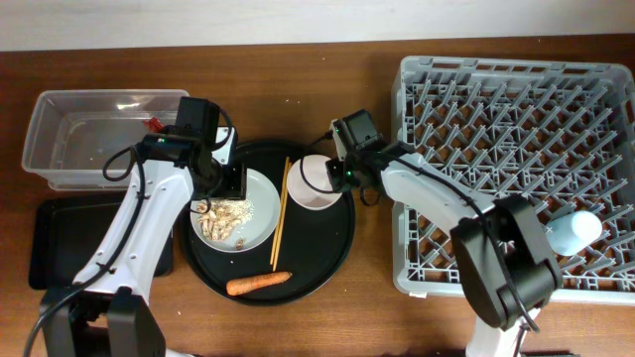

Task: Sort waste into correct bins and load items into the dishwasher rack
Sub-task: 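Carry the pink bowl to the rack's back corner and release it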

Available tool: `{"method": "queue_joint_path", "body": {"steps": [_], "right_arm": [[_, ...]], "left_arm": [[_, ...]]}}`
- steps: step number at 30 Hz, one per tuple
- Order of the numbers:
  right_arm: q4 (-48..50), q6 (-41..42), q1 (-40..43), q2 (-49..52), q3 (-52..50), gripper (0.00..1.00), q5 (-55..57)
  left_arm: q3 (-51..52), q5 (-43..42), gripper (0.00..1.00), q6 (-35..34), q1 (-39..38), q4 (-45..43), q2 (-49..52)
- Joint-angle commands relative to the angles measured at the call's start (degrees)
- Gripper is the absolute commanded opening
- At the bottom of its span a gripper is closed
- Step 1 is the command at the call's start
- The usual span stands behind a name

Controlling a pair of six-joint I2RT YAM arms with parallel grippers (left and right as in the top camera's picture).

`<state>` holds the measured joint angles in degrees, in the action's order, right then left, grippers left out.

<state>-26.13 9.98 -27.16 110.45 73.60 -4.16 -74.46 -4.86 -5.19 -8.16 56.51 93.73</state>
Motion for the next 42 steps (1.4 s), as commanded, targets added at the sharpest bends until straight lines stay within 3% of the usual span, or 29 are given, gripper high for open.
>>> {"method": "queue_joint_path", "body": {"steps": [1,5,8,14,17,18,20,25,32,37,39,42], "right_arm": [[-1.3,-1.8,2.3,-11.9,1.1,0.04,8.8],[-1.0,-11.4,9.9,-26.6,1.1,0.04,22.0],[2.7,-22.5,21.0,-28.9,1.1,0.04,33.8],[20.9,-35.3,38.6,-22.2,1.1,0.04,51.1],[29.4,-44.6,44.1,-14.7,1.1,0.04,58.2],[36.3,-47.5,45.6,-10.6,1.1,0.04,63.4],[40.8,-49.4,46.8,-5.0,1.1,0.04,65.2],[38.9,-44.2,44.5,1.5,0.9,0.04,65.5],[22.3,-27.0,39.8,1.5,0.8,0.04,64.8],[12.4,-19.3,39.1,1.5,0.8,0.05,64.8],[10.4,-18.6,38.4,1.3,0.8,0.32,64.8],[7.4,-15.2,37.4,-1.7,0.9,0.56,62.3]], "left_arm": [[0.2,0.4,0.58,-0.1,0.2,0.0,-1.0],[0.2,0.4,0.57,-0.1,0.2,0.0,-1.0],[0.2,0.4,0.58,-0.1,0.2,0.0,-1.0],[0.2,0.2,0.58,-0.1,0.2,0.0,-1.0],[0.2,0.2,0.58,-0.1,0.2,0.0,-1.0],[0.2,0.2,0.58,-0.1,0.2,0.0,-1.0],[0.2,0.2,0.58,-0.1,0.2,0.0,-1.0],[0.2,0.2,0.58,-0.1,0.2,0.0,-1.0],[0.2,0.2,0.58,-0.1,0.2,0.0,-1.0],[0.2,0.2,0.58,-0.1,0.2,-0.1,-1.0],[0.2,0.2,0.58,-0.1,0.2,-0.1,-1.0],[0.2,0.2,0.58,-0.1,0.2,-0.1,-1.0]]}}
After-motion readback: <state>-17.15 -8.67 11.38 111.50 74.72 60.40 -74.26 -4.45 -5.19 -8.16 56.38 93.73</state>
